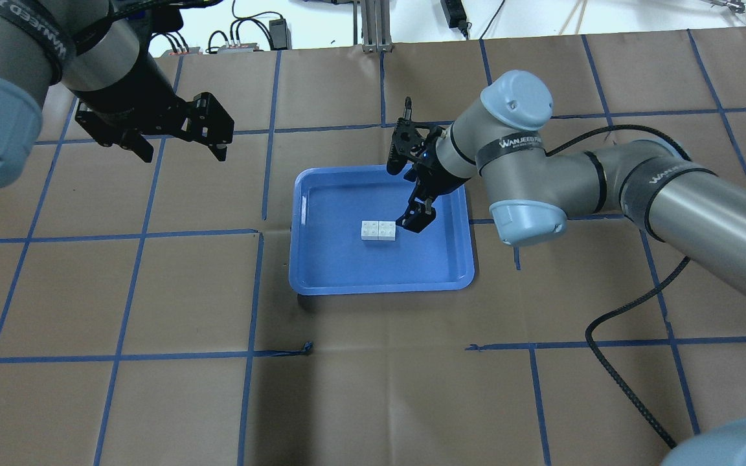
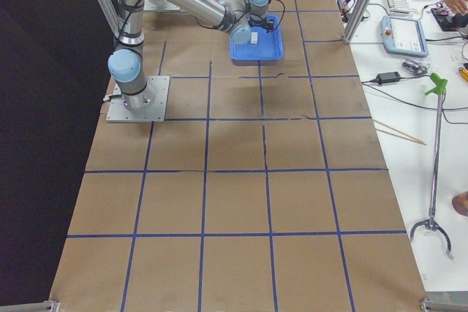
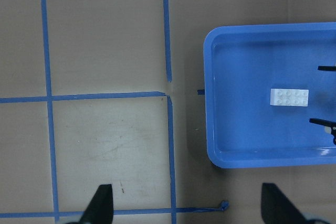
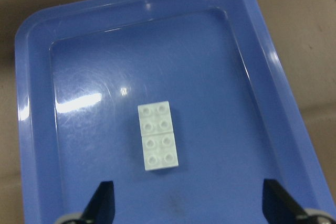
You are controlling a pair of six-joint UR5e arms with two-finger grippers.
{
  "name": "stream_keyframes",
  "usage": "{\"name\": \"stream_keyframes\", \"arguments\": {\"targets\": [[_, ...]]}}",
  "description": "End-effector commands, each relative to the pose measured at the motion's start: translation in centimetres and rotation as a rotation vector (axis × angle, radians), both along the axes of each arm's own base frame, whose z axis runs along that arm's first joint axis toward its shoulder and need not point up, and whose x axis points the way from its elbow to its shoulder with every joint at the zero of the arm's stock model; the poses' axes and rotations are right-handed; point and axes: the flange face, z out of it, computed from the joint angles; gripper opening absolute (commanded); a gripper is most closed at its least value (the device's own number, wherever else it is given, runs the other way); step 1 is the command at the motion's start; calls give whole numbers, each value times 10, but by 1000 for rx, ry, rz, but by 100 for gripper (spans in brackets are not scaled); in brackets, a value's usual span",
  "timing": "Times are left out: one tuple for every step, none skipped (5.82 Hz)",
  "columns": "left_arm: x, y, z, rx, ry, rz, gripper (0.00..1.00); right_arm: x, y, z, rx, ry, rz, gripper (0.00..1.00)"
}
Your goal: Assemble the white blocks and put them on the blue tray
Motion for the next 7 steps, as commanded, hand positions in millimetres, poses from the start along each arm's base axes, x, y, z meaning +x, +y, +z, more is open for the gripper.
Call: {"name": "stream_keyframes", "arguments": {"targets": [[0, 0, 0, 0, 0, -1, 99, -27, -12, 73, 99, 146, -190, 100], [0, 0, 0, 0, 0, -1, 99, -50, -4, 109, 192, 172, -370, 100], [-1, 0, 0, 0, 0, -2, 99, -73, 17, 145, 256, 207, -545, 100], [-1, 0, 0, 1, 0, -2, 99, -96, 23, 159, 294, 226, -758, 100], [-1, 0, 0, 1, 0, -2, 99, -111, 30, 171, 308, 303, -933, 100], [-1, 0, 0, 1, 0, -2, 99, -118, 35, 194, 275, 323, -1048, 100], [-1, 1, -1, 3, 0, -2, 99, -117, 37, 203, 310, 315, -1170, 100]]}}
